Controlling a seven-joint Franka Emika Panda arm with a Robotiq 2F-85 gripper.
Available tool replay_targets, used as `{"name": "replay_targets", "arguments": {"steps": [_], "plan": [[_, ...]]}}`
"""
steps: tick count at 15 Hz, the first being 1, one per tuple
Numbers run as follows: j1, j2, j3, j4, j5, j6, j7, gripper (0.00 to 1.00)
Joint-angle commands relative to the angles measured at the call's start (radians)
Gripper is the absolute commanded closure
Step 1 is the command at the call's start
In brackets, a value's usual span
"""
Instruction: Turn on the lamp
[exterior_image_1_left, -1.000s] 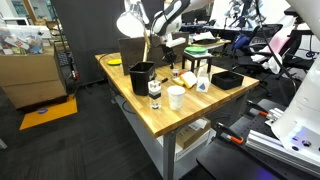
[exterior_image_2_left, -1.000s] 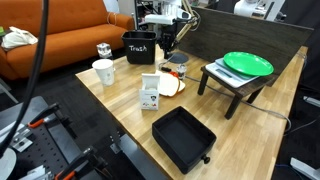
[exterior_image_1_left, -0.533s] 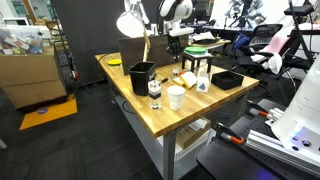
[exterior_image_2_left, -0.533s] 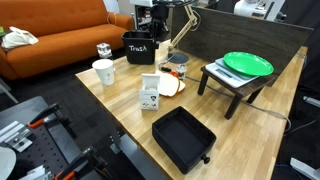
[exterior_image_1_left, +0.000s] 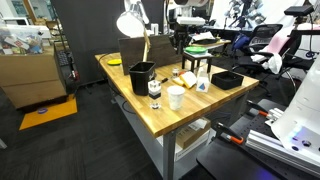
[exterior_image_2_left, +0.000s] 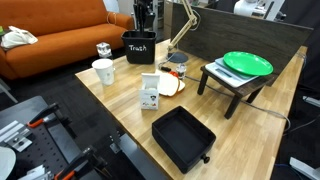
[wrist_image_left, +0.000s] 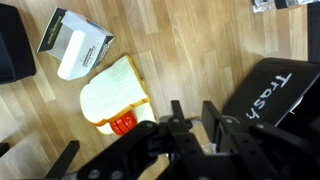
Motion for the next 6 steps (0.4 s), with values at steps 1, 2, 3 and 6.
{"name": "replay_targets", "arguments": {"steps": [1,2,3,6], "plan": [[-0.003,0.003,0.003,-0.002,-0.001,0.007,0.000,0.71],[-0.003,0.005,0.003,-0.003,-0.001,0.013,0.000,0.71],[-0.003,0.006,0.003,-0.003,-0.001,0.015,0.000,0.71],[-0.003,0.006,0.003,-0.003,0.000,0.016,0.000,0.71]]}}
